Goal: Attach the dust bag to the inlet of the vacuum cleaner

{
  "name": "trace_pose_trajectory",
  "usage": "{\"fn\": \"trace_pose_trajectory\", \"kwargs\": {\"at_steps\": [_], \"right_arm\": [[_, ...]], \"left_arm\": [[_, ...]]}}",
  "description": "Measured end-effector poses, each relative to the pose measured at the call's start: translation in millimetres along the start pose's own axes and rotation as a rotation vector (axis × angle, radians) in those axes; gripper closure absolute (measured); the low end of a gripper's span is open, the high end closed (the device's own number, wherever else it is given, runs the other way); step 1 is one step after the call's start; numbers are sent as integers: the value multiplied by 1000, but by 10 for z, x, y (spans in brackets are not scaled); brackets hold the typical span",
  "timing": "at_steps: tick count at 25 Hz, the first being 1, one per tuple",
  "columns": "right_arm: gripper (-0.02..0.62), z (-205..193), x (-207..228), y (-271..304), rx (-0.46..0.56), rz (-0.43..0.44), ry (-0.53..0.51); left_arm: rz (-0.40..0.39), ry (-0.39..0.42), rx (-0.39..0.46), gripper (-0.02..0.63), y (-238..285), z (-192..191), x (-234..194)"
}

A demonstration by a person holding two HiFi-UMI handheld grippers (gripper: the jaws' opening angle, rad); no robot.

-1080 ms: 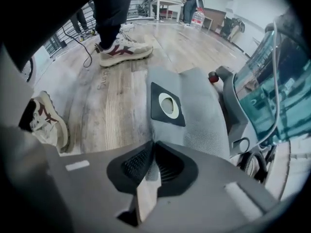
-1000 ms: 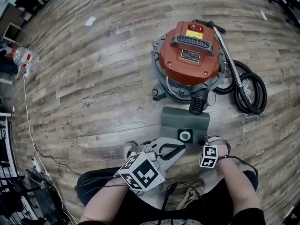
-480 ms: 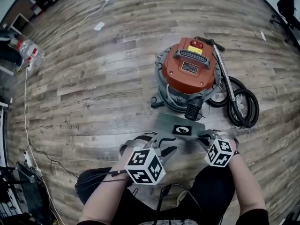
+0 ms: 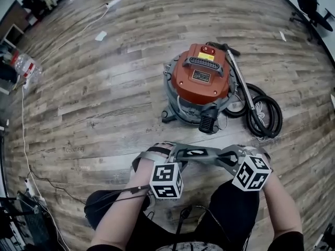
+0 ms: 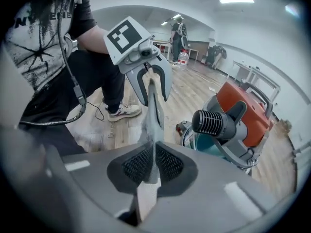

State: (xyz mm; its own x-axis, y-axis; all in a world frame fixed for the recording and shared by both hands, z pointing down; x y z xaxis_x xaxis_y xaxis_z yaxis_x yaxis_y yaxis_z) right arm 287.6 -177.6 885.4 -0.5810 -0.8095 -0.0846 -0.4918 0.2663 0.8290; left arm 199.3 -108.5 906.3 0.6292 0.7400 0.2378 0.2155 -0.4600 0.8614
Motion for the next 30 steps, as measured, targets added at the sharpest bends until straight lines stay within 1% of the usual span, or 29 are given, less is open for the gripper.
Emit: {"fn": "trace_pose_trajectory", "kwargs": {"at_steps": [1,2,4,5,8,11,15,16,18,20,21,24,25,26,28,29,30], "right_arm": [[572,25,-12,-12,6,1,1],[572,40,-18,-21,9,-1,4],[572,45,-9,-41,13,-13,15],[572,37,4,-57,13,-19,22],[572,7,67,-120,10,-41,33],[571,5,145,-204,17,-79,24],[546,86,219,-300,13,-126,-24],[533,122,239,-342,12,-131,-41],[458,235,261,-451,25,-127,-62],[415,378,238,-510,42,-120,-78],[377,440,214,-490,40,-121,-89],[351,499,168,-289,-3,-158,-116],[353,482,177,-232,-20,-186,-124],[378,464,201,-201,-31,-224,-132],[479,450,263,-189,-29,-293,-142],[505,449,275,-182,-23,-306,-142],[517,448,268,-168,-20,-306,-142]], "left_arm": [[-4,9,-8,414,6,-10,-1],[-6,14,-13,440,9,-13,-8],[0,23,-13,544,1,15,-38],[9,31,-9,560,-6,38,-55],[36,39,13,572,-34,118,-101],[64,23,37,575,-81,194,-166],[87,-3,28,577,-153,202,-251],[93,-9,24,577,-173,200,-282],[106,-13,21,577,-215,204,-349],[109,-6,25,577,-244,232,-391],[105,-1,30,577,-253,257,-398],[87,7,47,577,-263,336,-389],[82,7,51,577,-266,353,-389],[79,9,52,577,-269,363,-393],[80,16,47,577,-269,355,-414],[79,21,40,577,-265,340,-416],[75,27,35,577,-258,324,-409]]}}
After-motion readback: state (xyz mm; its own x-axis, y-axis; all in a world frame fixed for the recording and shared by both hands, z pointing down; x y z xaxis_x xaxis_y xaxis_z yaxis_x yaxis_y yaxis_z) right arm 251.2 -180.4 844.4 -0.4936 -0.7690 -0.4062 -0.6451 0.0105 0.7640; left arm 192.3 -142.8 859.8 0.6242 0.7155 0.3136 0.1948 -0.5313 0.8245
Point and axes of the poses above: the fingertips, and each gripper's own axes: y forward along the fingers, x to its right, z out of its top, the point moved 3 cm from there along -y, backward along the fingers, and after that the axes turned 1 degree about x, right-handed, at the moved point
